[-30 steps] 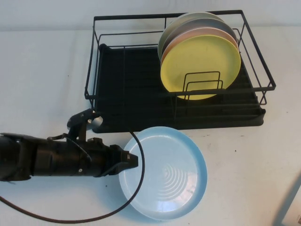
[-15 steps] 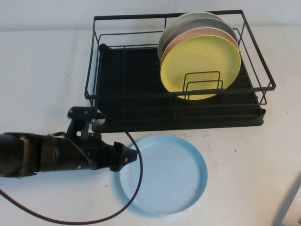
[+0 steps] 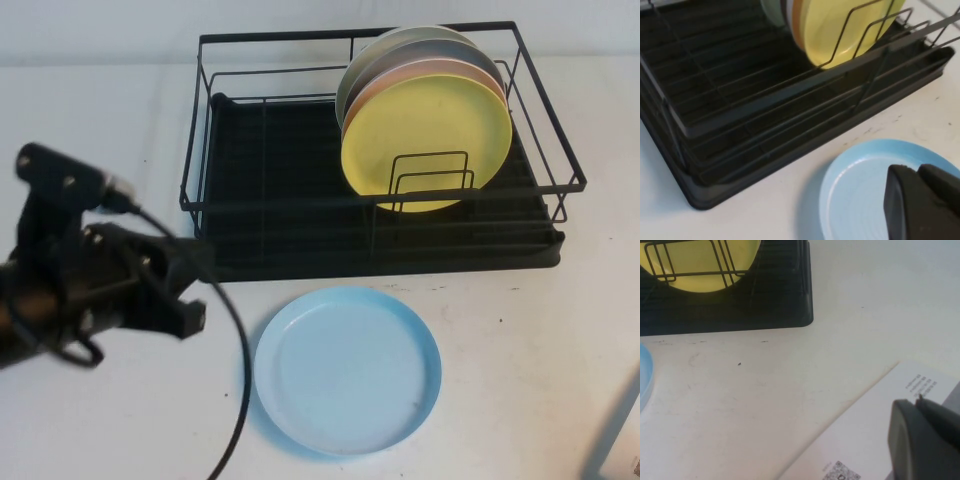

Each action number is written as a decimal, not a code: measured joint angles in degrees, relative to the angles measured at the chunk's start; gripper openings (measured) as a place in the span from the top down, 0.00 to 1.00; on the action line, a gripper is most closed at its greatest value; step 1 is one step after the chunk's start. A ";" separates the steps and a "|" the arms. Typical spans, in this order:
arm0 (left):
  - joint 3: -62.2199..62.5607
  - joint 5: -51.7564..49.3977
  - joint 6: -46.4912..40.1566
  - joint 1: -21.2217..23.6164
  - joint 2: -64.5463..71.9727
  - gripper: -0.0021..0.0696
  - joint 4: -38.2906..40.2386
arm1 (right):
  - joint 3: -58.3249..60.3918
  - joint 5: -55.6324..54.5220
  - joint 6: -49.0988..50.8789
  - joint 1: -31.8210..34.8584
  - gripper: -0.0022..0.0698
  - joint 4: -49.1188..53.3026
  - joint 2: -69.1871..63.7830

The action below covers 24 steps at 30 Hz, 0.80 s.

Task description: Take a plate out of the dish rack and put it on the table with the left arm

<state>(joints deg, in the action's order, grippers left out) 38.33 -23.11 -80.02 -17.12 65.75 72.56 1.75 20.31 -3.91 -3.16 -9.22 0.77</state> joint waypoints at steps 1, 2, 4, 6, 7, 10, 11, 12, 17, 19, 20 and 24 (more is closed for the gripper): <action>-1.30 0.00 0.41 0.00 -2.44 0.96 -0.48 | 0.00 0.00 0.00 0.00 1.00 0.00 0.00; -2.77 0.00 0.77 0.00 -4.86 0.96 -0.84 | 0.00 0.00 0.00 0.00 1.00 0.00 0.00; -5.62 0.11 1.17 0.00 -9.71 0.97 -1.24 | 0.00 0.00 0.00 0.00 1.00 0.00 0.00; -8.71 -0.01 1.17 0.00 -14.15 0.97 -2.34 | 0.00 0.00 0.00 0.00 1.00 0.00 0.00; -10.05 -0.01 1.17 0.00 -16.64 0.97 -3.96 | 0.00 0.00 0.00 0.00 1.00 0.00 0.00; -12.86 -0.01 1.17 0.00 -23.17 0.97 -8.39 | 0.00 0.00 0.00 0.00 1.00 0.00 0.00; -13.32 0.11 1.17 0.00 -25.25 0.97 -9.68 | 0.00 0.00 0.00 0.00 1.00 0.00 0.00; -13.56 0.52 1.17 0.00 -27.18 0.97 -10.63 | 0.00 0.00 0.00 0.00 1.00 0.00 0.00; -13.79 5.04 1.63 0.00 -35.17 0.97 -15.89 | 0.00 0.00 0.00 0.00 1.00 0.00 0.00; -14.02 7.21 3.17 0.00 -37.32 0.97 -18.25 | 0.00 0.00 0.00 0.00 1.00 0.00 0.00; -14.15 8.59 4.34 0.00 -38.27 0.97 -19.00 | 0.00 0.00 0.00 0.00 1.00 0.00 0.00; -19.07 16.42 11.62 0.00 -41.39 0.97 -19.68 | 0.00 0.00 0.00 0.00 1.00 0.00 0.00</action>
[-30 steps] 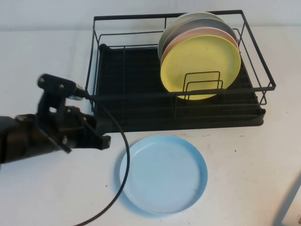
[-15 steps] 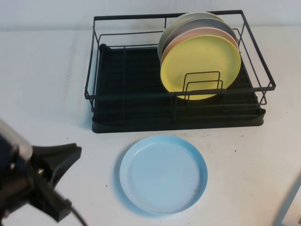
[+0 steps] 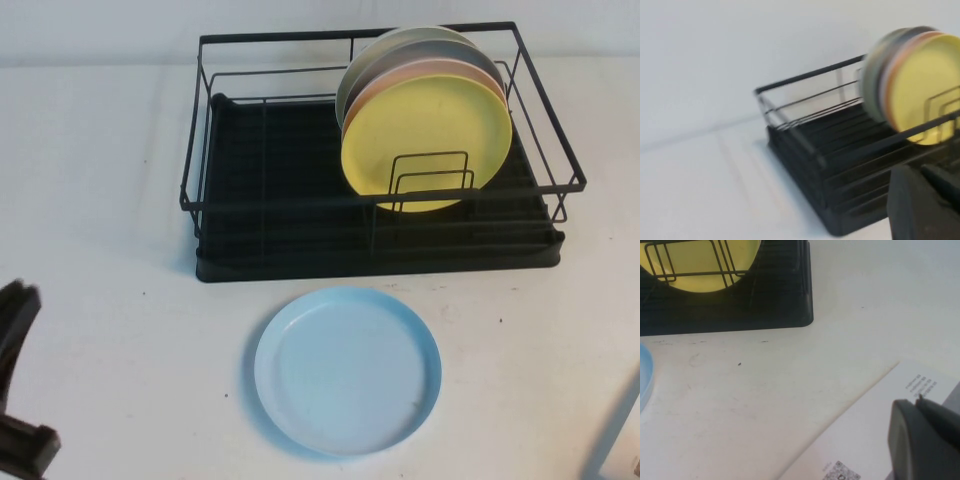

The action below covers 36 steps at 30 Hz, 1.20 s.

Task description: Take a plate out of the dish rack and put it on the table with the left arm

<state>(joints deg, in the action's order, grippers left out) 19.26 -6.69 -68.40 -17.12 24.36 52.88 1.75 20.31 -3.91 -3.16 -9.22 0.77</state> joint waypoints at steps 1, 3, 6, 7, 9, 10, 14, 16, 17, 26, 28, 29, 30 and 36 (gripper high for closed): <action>-2.11 2.46 2.60 0.00 -0.92 0.97 0.00 | 0.00 0.00 0.00 0.00 1.00 0.00 0.00; -6.12 6.69 7.54 0.00 -2.86 0.97 0.00 | 0.00 0.00 0.00 0.00 1.00 0.00 0.00; -11.52 11.02 12.26 0.00 -6.29 0.97 0.11 | 0.00 0.00 0.00 0.00 1.00 0.00 0.00; -13.08 11.93 12.80 0.00 -7.64 0.97 0.11 | 0.00 0.00 0.00 0.00 1.00 0.00 0.00; -15.65 13.02 13.31 0.00 -10.37 0.97 0.11 | 0.00 0.00 0.00 0.00 1.00 0.00 0.00; -16.62 13.42 13.31 0.00 -11.79 0.97 0.11 | 0.00 0.00 0.00 0.00 1.00 0.00 0.00; -18.41 14.45 13.43 0.00 -15.93 0.97 0.00 | 0.00 0.00 0.00 0.00 1.00 0.00 0.00; -18.91 15.11 13.43 0.00 -16.87 0.97 -1.26 | 0.00 0.00 0.00 0.00 1.00 0.00 0.00; -19.32 15.25 14.46 0.00 -17.12 0.97 -4.19 | 0.00 0.00 0.00 0.00 1.00 0.00 0.00; -20.67 8.58 54.82 5.85 -17.33 0.97 -43.25 | 0.00 0.00 0.00 0.00 1.00 0.00 0.00; -20.67 5.33 56.82 8.59 -17.56 0.97 -45.33 | 0.00 0.00 0.00 0.00 1.00 0.00 0.00; -20.67 3.65 57.43 9.94 -17.85 0.97 -46.70 | 0.00 0.00 0.00 0.00 1.00 0.00 0.00; -20.67 2.02 57.80 11.07 -18.42 0.97 -48.04 | 0.00 0.00 0.00 0.00 1.00 0.00 0.00; -20.67 -7.57 58.46 12.84 -23.79 0.97 -52.88 | 0.00 0.00 0.00 0.00 1.00 0.00 0.00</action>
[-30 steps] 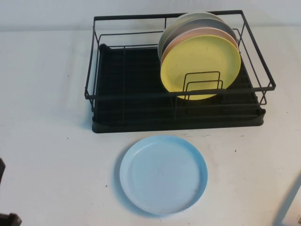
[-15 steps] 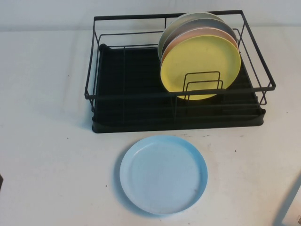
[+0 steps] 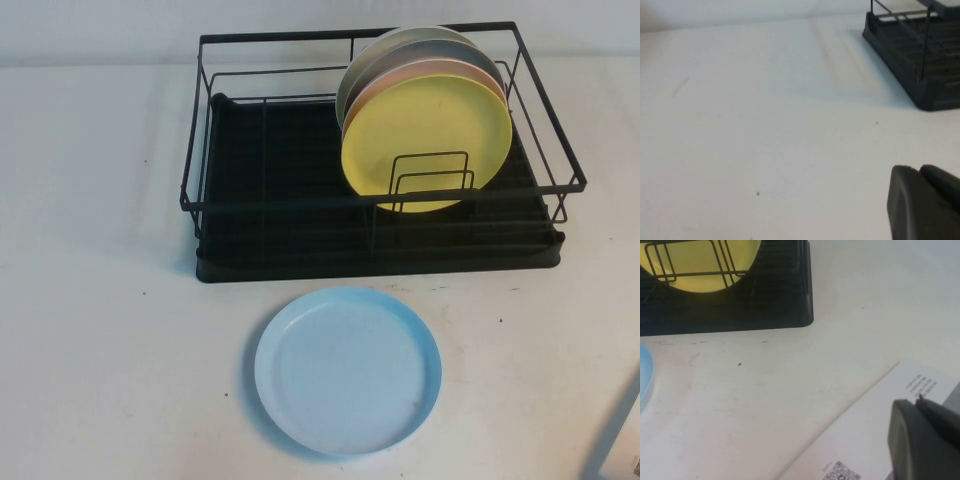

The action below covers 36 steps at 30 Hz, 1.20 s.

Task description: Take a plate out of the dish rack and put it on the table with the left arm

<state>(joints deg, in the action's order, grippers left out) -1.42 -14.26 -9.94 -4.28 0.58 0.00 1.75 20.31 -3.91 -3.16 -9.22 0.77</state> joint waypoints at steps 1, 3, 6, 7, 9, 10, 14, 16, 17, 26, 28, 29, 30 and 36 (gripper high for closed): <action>0.00 -1.61 0.08 0.00 -0.55 0.97 0.00 | 0.00 0.00 0.00 0.00 1.00 0.00 0.00; 0.00 -5.11 0.08 0.08 -1.02 0.97 0.00 | 0.00 0.00 0.00 0.00 1.00 0.00 0.00; 0.00 -5.48 0.08 0.68 -1.11 0.97 0.00 | 0.00 0.00 0.00 0.00 1.00 0.00 0.00; 0.00 -5.48 0.08 0.82 -1.11 0.97 0.00 | 0.00 0.00 0.00 0.00 1.00 0.00 0.00; 0.00 -5.48 0.08 1.03 -1.11 0.97 0.00 | 0.00 0.00 0.00 0.00 1.00 0.00 0.00; 0.00 -5.48 0.08 1.03 -1.11 0.97 0.00 | 0.00 0.00 0.00 0.00 1.00 0.00 0.00; 0.00 -5.48 0.08 1.03 -1.11 0.97 0.00 | 0.00 0.00 0.00 0.00 1.00 0.00 0.00; 0.00 -5.48 0.08 1.03 -1.11 0.97 0.00 | 0.00 0.00 0.00 0.00 1.00 0.00 0.00; 0.00 -5.48 0.08 1.03 -1.11 0.97 0.00 | 0.00 0.00 0.00 0.00 1.00 0.00 0.00; 0.00 -5.48 0.08 1.03 -1.11 0.97 0.00 | 0.00 0.00 0.00 0.00 1.00 0.00 0.00; 0.00 -5.48 0.08 1.03 -1.11 0.97 0.00 | 0.00 0.00 0.00 0.00 1.00 0.00 0.00; 0.00 -5.48 0.08 1.03 -1.11 0.97 0.00 | 0.00 0.00 0.00 0.00 1.00 0.00 0.00; 0.00 -5.57 0.08 1.03 -1.11 0.97 0.00 | 0.00 0.00 0.00 0.00 1.00 0.00 0.00; 0.00 -5.69 0.08 1.03 -1.11 0.97 0.00 | 0.00 0.00 0.00 0.00 1.00 0.00 0.00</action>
